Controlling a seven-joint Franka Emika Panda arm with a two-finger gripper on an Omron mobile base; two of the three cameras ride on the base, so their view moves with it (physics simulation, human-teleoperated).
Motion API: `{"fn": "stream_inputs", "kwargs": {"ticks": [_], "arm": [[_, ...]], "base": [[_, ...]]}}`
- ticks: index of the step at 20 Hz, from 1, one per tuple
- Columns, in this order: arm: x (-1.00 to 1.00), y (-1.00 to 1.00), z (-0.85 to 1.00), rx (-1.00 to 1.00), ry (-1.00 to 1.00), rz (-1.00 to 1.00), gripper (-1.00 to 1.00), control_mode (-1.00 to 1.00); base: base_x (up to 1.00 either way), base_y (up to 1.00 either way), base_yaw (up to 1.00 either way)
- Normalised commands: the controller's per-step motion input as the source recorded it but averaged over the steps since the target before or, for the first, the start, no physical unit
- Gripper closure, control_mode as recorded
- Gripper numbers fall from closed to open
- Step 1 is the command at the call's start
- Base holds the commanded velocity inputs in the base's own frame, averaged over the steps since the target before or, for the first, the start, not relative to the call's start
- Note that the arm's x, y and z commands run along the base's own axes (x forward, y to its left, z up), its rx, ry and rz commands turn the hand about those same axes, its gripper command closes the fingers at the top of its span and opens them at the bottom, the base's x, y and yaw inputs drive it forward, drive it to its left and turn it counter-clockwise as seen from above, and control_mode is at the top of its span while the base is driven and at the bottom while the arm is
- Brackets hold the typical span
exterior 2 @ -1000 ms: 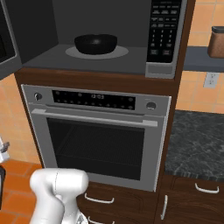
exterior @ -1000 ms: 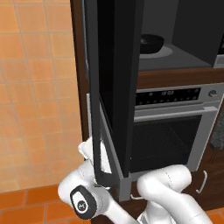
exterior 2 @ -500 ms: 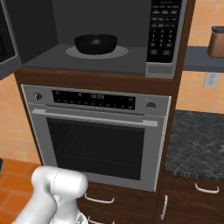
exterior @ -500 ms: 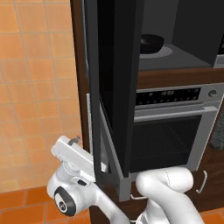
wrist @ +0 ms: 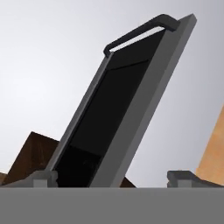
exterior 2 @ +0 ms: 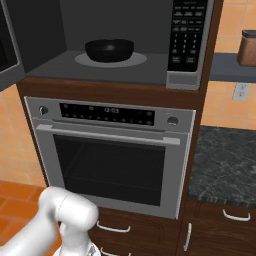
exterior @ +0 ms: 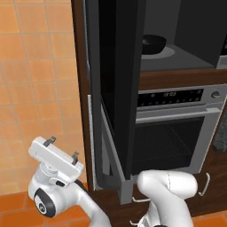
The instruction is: Open the microwave, place the bowl with waffle inside the microwave, then close the microwave door and turn it on.
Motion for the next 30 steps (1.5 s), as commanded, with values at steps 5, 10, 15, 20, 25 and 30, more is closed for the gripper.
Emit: {"fn": "stream_inputs", "kwargs": {"ticks": [5,10,15,20,25,30], "arm": [[0.27,0.53,0.10,0.00,0.00,0.00,1.00,-1.00],[0.13,0.31,0.39,0.00,0.00,0.00,1.00,-1.00],[0.08,0.11,0.57,0.00,0.01,0.00,1.00,-1.00],[-0.10,-0.22,0.58,0.13,0.00,0.03,1.00,-1.00],[-0.28,-0.77,0.60,0.26,-0.03,0.05,1.00,-1.00],[-0.37,-1.00,0.60,0.32,-0.06,0.07,1.00,-1.00]], "base": [[0.00,0.00,0.00],[0.00,0.00,0.00],[0.00,0.00,0.00],[0.00,0.00,0.00],[0.00,0.00,0.00],[0.00,0.00,0.00]]}}
